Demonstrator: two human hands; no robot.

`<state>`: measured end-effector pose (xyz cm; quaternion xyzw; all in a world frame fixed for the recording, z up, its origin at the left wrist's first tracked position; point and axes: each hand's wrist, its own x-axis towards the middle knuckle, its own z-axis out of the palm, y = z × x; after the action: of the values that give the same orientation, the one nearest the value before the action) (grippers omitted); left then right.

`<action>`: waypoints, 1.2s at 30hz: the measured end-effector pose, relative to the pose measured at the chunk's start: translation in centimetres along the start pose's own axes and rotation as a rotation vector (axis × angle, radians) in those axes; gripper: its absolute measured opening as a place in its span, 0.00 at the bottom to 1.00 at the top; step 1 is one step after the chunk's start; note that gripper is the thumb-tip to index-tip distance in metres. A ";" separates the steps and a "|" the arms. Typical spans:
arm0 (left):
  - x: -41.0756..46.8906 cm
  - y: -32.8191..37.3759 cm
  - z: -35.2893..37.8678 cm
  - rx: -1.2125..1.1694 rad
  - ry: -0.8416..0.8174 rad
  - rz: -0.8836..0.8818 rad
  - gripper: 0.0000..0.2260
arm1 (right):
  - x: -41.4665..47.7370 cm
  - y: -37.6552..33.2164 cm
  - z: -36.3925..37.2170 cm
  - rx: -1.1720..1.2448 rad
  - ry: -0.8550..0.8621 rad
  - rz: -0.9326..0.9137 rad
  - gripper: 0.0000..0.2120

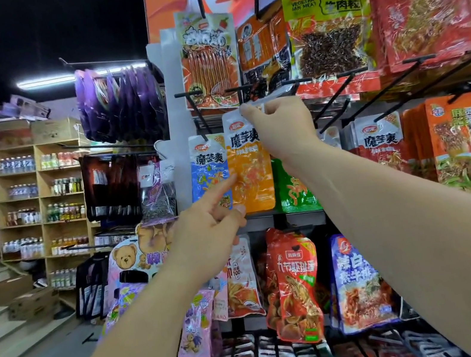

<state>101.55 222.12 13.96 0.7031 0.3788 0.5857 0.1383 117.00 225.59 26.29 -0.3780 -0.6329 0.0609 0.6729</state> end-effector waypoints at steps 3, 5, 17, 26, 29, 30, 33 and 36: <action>0.0 -0.2 0.1 -0.009 0.005 -0.004 0.21 | 0.1 -0.4 0.3 -0.020 0.021 -0.006 0.30; -0.1 -0.2 0.1 -0.007 0.008 -0.004 0.19 | 0.4 -0.5 0.5 -0.032 0.031 0.022 0.28; -0.9 -1.4 -0.3 -0.054 0.230 0.044 0.09 | -2.9 2.5 -1.5 -0.622 -0.080 -0.443 0.24; -1.8 -3.0 -0.9 0.345 0.203 0.186 0.12 | -2.8 4.1 -2.3 -1.359 -0.390 -0.708 0.37; -1.9 -3.4 -1.0 0.318 0.212 0.218 0.11 | -2.2 4.1 -1.3 -1.480 -0.442 -0.637 0.37; -2.0 -3.4 -0.9 0.322 0.216 0.232 0.11 | -2.0 4.3 -1.0 -1.509 -0.455 -0.615 0.36; -2.4 -3.6 -0.8 0.335 0.244 0.271 0.11 | -1.6 4.6 -0.2 -1.597 -0.468 -0.569 0.35; -2.4 -3.7 -0.7 0.345 0.243 0.303 0.12 | -1.5 5.0 0.5 -1.650 -0.475 -0.528 0.36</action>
<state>99.49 222.85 10.06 0.6894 0.3774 0.6067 -0.1195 118.20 228.47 22.11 -0.5610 -0.6642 -0.4931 0.0309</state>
